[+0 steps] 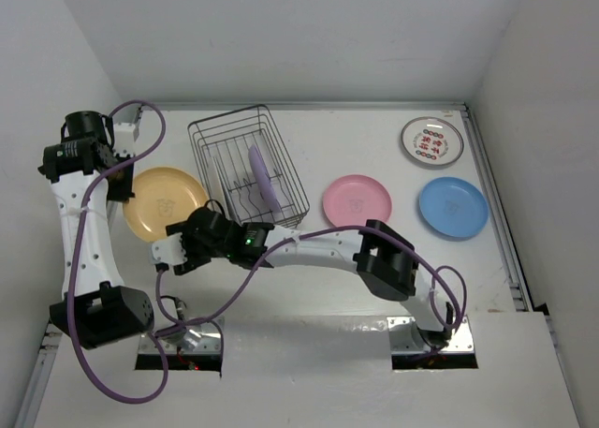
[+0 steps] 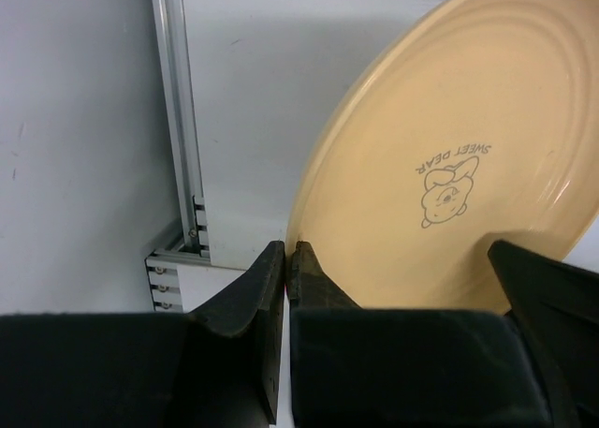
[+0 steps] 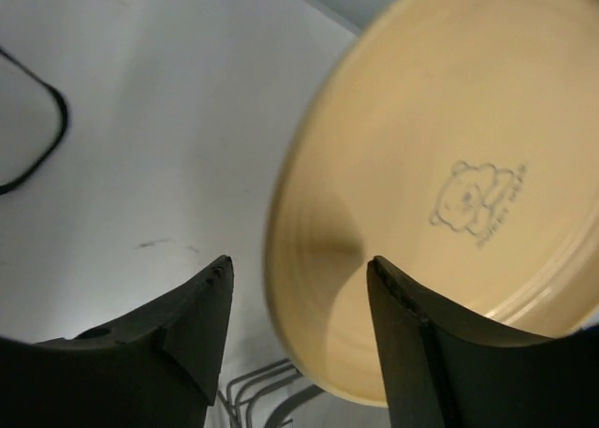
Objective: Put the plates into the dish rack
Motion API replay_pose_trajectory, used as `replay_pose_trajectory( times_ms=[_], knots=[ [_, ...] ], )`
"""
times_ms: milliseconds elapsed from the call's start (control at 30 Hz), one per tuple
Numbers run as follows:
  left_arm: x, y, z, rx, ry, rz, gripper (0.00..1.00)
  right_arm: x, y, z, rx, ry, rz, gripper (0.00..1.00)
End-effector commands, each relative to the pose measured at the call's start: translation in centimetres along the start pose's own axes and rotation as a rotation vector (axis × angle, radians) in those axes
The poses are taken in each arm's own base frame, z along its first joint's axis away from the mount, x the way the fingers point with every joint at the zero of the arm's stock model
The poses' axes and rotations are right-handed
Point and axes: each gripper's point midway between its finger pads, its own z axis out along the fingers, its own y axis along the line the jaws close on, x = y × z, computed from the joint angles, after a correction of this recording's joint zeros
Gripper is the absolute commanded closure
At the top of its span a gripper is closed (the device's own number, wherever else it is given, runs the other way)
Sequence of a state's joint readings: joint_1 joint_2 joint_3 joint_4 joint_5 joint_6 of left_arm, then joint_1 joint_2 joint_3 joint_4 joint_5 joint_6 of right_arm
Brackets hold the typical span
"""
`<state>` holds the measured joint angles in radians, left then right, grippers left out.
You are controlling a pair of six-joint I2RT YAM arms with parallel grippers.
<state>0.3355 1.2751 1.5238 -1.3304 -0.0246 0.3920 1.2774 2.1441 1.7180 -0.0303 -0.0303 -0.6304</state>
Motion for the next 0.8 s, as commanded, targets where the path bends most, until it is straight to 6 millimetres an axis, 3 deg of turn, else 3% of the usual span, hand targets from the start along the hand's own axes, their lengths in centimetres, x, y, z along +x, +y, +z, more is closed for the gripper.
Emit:
replay_pose_trajectory(
  times_ms=[0, 200, 300, 333, 500, 533, 633, 667, 733, 767],
  knots=[
    [-0.8, 0.2, -1.6, -0.011, -0.079, -0.003, 1.00, -1.2, -4.1, -0.4, 0.180, -0.015, 0.022, 0.43],
    [-1.4, -0.1, -2.2, 0.006, -0.107, -0.011, 1.00, -1.3, -4.7, 1.2, 0.231, -0.042, 0.053, 0.65],
    [-1.4, 0.1, -2.2, -0.004, -0.109, -0.007, 1.00, -1.7, -4.5, 1.2, 0.220, -0.067, 0.044, 0.84],
    [-1.4, 0.1, -2.2, -0.003, -0.108, -0.008, 1.00, -2.1, -4.9, 1.1, 0.234, -0.086, 0.051, 0.96],
    [-1.5, -0.1, -2.0, 0.011, -0.106, -0.008, 1.00, -4.7, -6.7, -0.3, 0.277, -0.166, 0.082, 1.00],
    [-1.5, -0.2, -2.1, 0.016, -0.109, -0.007, 0.84, -5.3, -6.9, -0.5, 0.274, -0.179, 0.084, 1.00],
    [-1.7, -0.5, -2.2, 0.032, -0.123, -0.005, 0.49, -7.2, -8.3, -2.0, 0.293, -0.235, 0.111, 1.00],
    [-2.2, -0.5, -2.6, 0.035, -0.141, -0.007, 0.19, -7.4, -8.4, -2.3, 0.296, -0.249, 0.130, 1.00],
    [-3.3, -0.9, -3.4, 0.063, -0.192, -0.016, 0.00, -8.3, -9.4, -3.1, 0.305, -0.287, 0.154, 1.00],
    [-4.5, -0.9, -4.7, 0.065, -0.251, -0.032, 0.00, -8.6, -9.8, -3.3, 0.307, -0.301, 0.184, 1.00]
  ],
)
